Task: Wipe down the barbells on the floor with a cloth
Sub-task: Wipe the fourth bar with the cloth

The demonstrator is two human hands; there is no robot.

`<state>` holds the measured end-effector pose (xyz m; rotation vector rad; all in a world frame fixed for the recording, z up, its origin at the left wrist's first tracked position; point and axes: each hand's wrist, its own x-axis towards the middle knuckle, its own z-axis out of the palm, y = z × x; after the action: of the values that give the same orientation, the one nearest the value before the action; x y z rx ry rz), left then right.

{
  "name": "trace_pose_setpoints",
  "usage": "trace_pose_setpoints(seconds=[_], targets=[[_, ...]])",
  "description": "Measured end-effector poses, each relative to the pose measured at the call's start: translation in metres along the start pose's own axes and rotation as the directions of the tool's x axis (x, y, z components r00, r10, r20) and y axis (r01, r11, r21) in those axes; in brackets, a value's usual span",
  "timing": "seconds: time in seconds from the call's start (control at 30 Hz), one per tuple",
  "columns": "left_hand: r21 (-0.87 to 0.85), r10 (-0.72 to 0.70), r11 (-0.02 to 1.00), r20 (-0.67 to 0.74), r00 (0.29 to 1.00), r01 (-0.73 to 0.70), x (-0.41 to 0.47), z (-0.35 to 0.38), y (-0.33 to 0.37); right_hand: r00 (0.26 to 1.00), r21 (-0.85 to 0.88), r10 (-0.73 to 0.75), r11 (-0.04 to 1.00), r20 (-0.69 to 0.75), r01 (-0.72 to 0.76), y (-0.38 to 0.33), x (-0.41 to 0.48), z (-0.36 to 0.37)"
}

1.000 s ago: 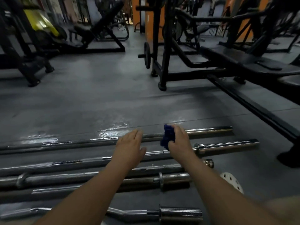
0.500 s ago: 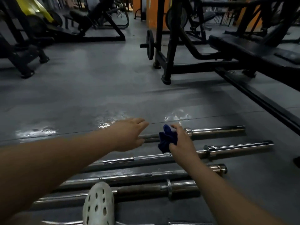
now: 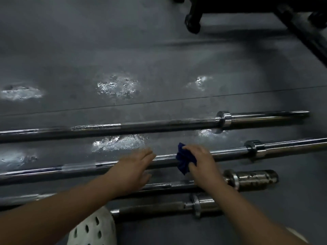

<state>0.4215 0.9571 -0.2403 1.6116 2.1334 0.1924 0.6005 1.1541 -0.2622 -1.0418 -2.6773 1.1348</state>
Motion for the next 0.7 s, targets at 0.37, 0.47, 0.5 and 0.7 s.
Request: trace_pose_setpoints(seconds=[0.37, 0.47, 0.5, 0.7], targets=[[0.010, -0.013, 1.000, 0.106, 0.994, 0.013, 0.008, 0.020, -0.051, 0.975, -0.354, -0.213, 0.918, -0.057, 0.180, -0.025, 0.015, 0.109], [0.041, -0.034, 0.999, 0.167, 0.985, 0.028, 0.013, 0.029, -0.046, 0.986, -0.438, -0.097, 0.899, -0.133, 0.029, 0.005, 0.025, 0.075], [0.064, -0.038, 0.998, 0.172, 0.984, 0.027, 0.015, 0.032, -0.045, 0.971, -0.416, 0.021, 0.901, -0.239, -0.122, 0.016, 0.025, 0.065], [0.249, -0.065, 0.968, 0.157, 0.985, 0.024, 0.007, 0.045, -0.030, 0.985, -0.467, -0.025, 0.882, -0.168, -0.057, 0.008, 0.006, 0.088]])
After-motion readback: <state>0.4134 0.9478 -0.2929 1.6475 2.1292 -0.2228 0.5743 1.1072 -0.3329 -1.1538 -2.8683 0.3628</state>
